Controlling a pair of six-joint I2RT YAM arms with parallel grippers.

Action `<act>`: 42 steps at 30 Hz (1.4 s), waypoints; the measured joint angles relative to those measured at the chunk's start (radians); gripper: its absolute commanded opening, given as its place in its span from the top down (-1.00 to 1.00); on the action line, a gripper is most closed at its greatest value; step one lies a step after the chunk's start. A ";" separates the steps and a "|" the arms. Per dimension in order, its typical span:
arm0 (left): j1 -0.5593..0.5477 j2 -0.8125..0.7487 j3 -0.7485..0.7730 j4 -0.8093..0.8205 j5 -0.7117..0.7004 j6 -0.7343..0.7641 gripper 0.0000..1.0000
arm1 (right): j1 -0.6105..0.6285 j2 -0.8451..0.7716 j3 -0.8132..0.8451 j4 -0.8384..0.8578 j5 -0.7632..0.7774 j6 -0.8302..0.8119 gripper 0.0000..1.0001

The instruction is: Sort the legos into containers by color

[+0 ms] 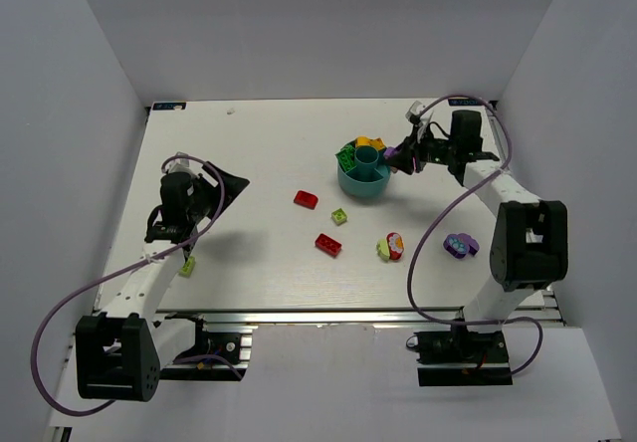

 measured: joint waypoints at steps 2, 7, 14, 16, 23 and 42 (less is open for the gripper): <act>0.000 -0.007 0.000 0.000 0.000 -0.001 -0.72 | 0.000 0.055 0.000 0.089 -0.051 0.039 1.00; 0.000 -0.055 -0.018 0.003 -0.002 -0.008 -0.72 | 0.000 0.135 -0.002 0.269 -0.121 0.142 1.00; 0.000 -0.076 -0.049 0.001 -0.003 -0.028 -0.73 | 0.000 0.143 -0.003 0.422 -0.172 0.205 0.85; 0.000 -0.079 -0.049 0.002 -0.006 -0.031 -0.73 | 0.000 0.150 -0.003 0.440 -0.178 0.213 0.74; 0.000 -0.079 -0.049 0.002 -0.009 -0.031 -0.73 | 0.000 0.188 -0.014 0.464 -0.187 0.221 0.43; 0.000 -0.045 -0.055 0.083 0.014 -0.050 -0.66 | 0.000 0.198 -0.005 0.340 -0.149 0.135 -0.79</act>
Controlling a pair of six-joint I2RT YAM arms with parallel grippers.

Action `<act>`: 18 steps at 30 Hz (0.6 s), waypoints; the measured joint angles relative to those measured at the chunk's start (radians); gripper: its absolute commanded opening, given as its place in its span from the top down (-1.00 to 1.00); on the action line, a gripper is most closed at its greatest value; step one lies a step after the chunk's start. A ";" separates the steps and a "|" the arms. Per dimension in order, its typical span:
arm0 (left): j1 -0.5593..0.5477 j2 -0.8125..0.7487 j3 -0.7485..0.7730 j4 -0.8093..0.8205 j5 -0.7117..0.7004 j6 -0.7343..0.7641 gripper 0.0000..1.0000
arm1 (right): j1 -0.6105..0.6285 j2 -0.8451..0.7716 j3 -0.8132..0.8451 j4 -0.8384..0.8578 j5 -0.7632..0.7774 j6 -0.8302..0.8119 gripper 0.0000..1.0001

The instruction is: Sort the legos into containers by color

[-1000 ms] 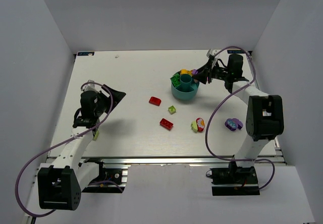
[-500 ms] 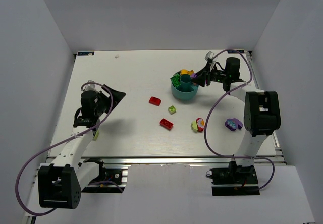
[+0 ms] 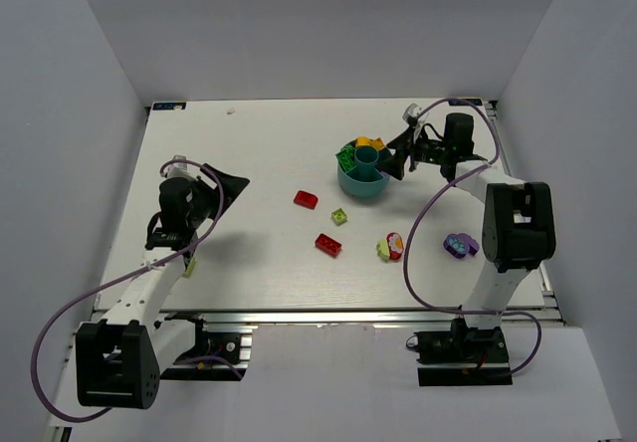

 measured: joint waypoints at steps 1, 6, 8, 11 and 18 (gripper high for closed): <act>0.000 0.003 -0.002 0.005 0.004 -0.002 -0.62 | 0.000 -0.016 0.001 -0.027 0.027 -0.020 -0.79; 0.000 0.017 -0.011 0.042 0.026 -0.019 0.47 | -0.009 -0.142 0.026 -0.240 0.161 -0.147 -0.77; 0.000 0.024 -0.016 0.069 0.043 -0.020 0.76 | -0.023 -0.177 0.084 -0.389 0.209 -0.219 -0.55; 0.000 0.040 -0.026 0.097 0.068 -0.016 0.87 | -0.051 -0.224 0.135 -0.582 0.303 -0.303 -0.18; 0.000 0.084 -0.028 0.105 0.106 0.025 0.02 | -0.072 -0.262 0.150 -1.031 0.566 -0.371 -0.56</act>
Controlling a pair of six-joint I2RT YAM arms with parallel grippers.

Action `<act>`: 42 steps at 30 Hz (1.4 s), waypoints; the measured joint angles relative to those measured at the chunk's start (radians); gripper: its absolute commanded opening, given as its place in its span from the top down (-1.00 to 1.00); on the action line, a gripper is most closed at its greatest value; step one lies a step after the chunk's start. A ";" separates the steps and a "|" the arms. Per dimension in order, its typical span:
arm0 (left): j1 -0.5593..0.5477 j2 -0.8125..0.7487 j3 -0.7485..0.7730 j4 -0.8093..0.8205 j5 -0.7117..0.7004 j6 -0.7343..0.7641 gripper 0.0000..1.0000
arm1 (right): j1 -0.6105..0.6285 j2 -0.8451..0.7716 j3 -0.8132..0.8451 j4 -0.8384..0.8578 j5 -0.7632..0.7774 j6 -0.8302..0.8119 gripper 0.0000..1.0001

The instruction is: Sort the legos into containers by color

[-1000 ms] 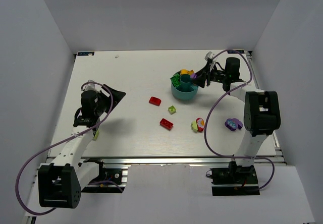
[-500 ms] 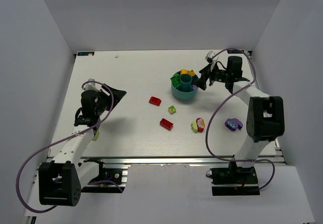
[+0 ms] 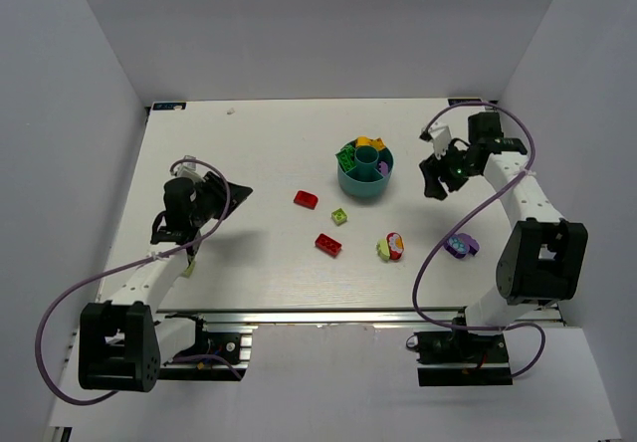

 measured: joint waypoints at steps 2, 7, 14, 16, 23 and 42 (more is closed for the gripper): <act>0.000 0.023 0.005 -0.002 0.008 0.008 -0.08 | 0.001 0.007 0.000 -0.099 0.064 -0.028 -0.79; 0.000 0.078 0.013 0.018 0.032 0.017 -0.12 | 0.002 0.008 -0.045 -0.208 0.206 -0.098 -0.79; 0.000 0.114 0.016 0.048 0.068 0.014 -0.15 | 0.002 -0.002 -0.170 -0.200 0.367 -0.143 -0.79; 0.000 0.114 0.016 0.055 0.073 0.013 -0.15 | 0.002 -0.002 -0.192 -0.203 0.389 -0.144 -0.79; 0.000 0.085 0.009 0.071 0.076 -0.003 -0.21 | -0.006 -0.001 -0.210 -0.191 0.417 -0.132 -0.79; 0.000 0.090 0.001 0.132 0.119 -0.066 -0.34 | -0.020 0.080 -0.304 -0.095 0.439 -0.094 0.37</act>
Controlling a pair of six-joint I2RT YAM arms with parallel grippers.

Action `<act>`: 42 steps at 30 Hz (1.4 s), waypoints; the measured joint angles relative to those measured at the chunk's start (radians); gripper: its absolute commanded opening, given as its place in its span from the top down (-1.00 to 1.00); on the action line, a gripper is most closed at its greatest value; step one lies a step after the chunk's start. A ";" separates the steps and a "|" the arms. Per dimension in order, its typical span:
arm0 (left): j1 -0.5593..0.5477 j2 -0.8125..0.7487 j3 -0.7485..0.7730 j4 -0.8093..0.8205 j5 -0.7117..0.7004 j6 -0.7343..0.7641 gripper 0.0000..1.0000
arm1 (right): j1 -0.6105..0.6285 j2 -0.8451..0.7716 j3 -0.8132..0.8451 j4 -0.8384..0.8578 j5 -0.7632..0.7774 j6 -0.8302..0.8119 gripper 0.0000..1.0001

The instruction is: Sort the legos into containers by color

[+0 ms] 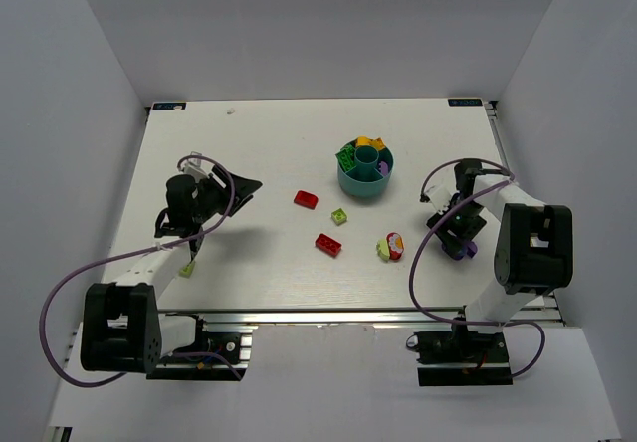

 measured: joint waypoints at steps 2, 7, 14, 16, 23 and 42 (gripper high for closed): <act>0.000 0.017 0.000 0.021 0.019 -0.015 -0.37 | 0.000 -0.001 0.000 0.000 -0.003 -0.014 0.64; -0.015 0.055 0.018 0.064 0.076 -0.046 -0.47 | 0.000 -0.011 0.025 -0.025 -0.072 -0.060 0.93; -0.181 0.200 0.199 0.110 0.165 -0.044 -0.56 | 0.049 -0.054 0.381 -0.069 -0.430 -0.136 0.93; -0.240 0.243 0.265 0.122 0.192 -0.040 -0.59 | 0.100 -0.083 0.455 -0.048 -0.531 -0.158 0.93; -0.334 0.301 0.412 0.118 0.226 -0.003 -0.62 | 0.322 -0.138 0.470 0.089 -0.721 -0.162 0.95; -0.484 0.376 0.627 -0.179 0.083 0.225 -0.61 | 0.447 -0.101 0.432 0.285 -0.726 -0.006 0.96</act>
